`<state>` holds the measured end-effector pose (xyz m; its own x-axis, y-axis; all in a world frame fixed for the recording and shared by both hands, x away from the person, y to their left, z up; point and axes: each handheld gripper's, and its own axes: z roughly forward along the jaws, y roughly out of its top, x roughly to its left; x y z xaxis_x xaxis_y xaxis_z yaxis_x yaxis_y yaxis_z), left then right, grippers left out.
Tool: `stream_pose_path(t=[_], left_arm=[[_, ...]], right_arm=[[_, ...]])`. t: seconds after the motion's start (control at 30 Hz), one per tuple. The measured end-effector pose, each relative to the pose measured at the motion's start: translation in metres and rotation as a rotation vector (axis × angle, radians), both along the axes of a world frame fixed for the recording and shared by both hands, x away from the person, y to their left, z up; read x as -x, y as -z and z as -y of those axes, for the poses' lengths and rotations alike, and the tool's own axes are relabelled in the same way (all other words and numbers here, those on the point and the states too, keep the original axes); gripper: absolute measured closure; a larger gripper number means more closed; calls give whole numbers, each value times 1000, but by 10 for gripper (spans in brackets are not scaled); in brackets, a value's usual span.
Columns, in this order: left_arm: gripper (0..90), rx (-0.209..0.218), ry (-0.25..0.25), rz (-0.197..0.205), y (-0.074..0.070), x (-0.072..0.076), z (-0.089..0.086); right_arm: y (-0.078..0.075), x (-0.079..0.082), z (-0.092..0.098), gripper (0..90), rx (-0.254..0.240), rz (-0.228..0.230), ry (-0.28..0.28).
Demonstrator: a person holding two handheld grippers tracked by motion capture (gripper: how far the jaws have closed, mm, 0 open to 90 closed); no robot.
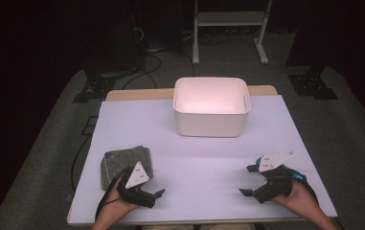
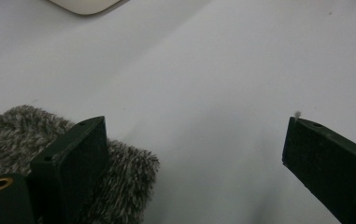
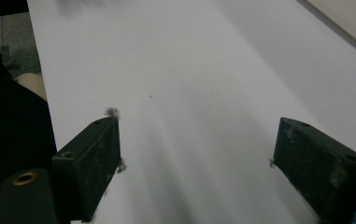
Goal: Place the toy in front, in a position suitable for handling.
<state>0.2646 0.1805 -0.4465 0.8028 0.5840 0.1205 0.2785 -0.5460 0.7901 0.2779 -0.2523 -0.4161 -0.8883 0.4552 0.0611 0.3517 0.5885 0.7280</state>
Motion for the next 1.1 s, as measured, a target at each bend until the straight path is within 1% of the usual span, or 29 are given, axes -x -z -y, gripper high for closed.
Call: stream_pose_path(t=[0.07,0.13,0.17,0.23,0.33,0.43,0.57,0.7,0.77,0.83,1.0,1.1], left_arm=[[67,1,0,-1,0,0,0],[67,2,-4,1,0,0,0],[67,-8,-2,1,0,0,0],[67,-7,-1,2,-1,0,0],[67,-9,-1,2,-1,-1,0],[67,-12,-1,1,0,-1,0],[67,-10,-3,1,0,-1,0],[67,-7,-3,1,0,-1,0],[67,-15,1,1,0,-1,0],[67,-15,2,1,0,-1,0],[67,-10,-1,-2,0,-1,0],[67,-17,2,-2,0,-1,0]], right_arm=[[-7,-3,6,136,1,-5,3],[-14,-5,14,136,17,4,19],[-16,-6,17,136,20,2,25],[-21,-8,25,136,29,6,41],[-26,-11,38,136,51,7,68],[-27,-16,50,136,58,2,95],[-23,-21,65,136,77,-18,134],[-16,-26,77,136,94,-34,167],[-12,-28,82,136,102,-44,182],[-7,-30,87,136,111,-54,196],[3,-33,95,136,118,-78,225],[9,-34,97,136,139,-84,233]])
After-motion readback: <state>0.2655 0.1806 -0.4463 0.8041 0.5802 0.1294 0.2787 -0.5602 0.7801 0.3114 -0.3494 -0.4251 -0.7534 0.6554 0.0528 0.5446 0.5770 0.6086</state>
